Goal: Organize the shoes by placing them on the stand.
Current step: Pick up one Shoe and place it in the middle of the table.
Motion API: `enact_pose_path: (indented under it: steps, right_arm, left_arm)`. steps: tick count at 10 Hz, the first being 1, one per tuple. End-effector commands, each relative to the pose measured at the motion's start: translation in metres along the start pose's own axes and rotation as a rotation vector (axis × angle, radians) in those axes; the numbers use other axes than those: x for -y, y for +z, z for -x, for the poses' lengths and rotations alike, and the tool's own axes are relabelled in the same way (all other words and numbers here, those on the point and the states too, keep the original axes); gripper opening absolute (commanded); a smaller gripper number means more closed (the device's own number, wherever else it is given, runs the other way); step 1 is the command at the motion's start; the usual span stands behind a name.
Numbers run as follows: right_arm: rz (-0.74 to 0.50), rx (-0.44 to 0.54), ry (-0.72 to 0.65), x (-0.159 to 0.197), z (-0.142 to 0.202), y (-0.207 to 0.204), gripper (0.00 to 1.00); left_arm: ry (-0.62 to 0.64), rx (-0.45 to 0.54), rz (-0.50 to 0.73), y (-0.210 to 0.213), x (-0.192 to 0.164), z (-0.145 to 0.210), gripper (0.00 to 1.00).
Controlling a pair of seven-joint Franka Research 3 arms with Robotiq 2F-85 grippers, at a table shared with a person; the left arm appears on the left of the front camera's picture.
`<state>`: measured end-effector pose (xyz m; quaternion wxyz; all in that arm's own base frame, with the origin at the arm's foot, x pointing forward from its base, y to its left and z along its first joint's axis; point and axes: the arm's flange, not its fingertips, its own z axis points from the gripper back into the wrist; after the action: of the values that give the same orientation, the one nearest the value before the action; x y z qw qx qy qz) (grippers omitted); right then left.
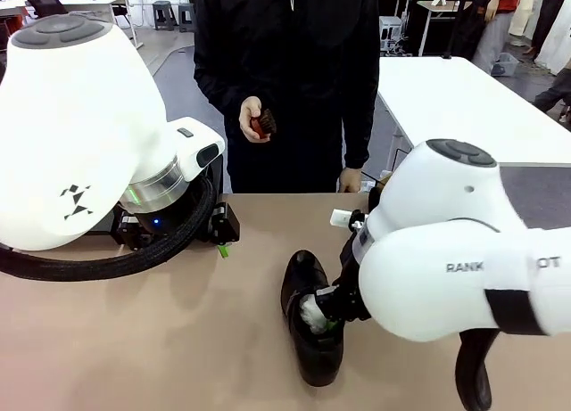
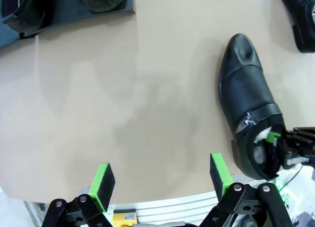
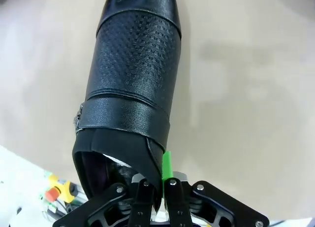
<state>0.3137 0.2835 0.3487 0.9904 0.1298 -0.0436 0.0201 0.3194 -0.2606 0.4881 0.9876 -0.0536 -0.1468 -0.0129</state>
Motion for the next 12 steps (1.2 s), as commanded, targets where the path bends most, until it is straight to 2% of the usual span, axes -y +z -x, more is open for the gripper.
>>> enact_pose_path:
  steps: [1, 6, 7, 11, 12]
  right_arm:
    - [-0.027, -0.01, 0.008, -0.009, -0.009, -0.027, 0.03]
    - [-0.02, -0.022, -0.007, 0.002, -0.014, -0.022, 0.92]
    - [-0.019, -0.033, 0.002, 0.007, -0.013, -0.011, 1.0]
    - [-0.039, -0.024, 0.093, 0.024, 0.002, 0.039, 1.0]
    - [-0.007, -0.035, 0.032, 0.009, -0.011, 0.011, 1.0]
  left_arm:
    - [0.001, 0.004, 0.012, 0.001, -0.001, -0.001, 1.0]
    - [0.001, 0.004, 0.012, 0.001, -0.001, -0.001, 1.0]
    - [0.001, 0.004, 0.012, 0.001, -0.001, -0.001, 1.0]
    - [0.001, 0.004, 0.012, 0.001, -0.001, -0.001, 1.0]
    - [0.001, 0.004, 0.012, 0.001, -0.001, -0.001, 1.0]
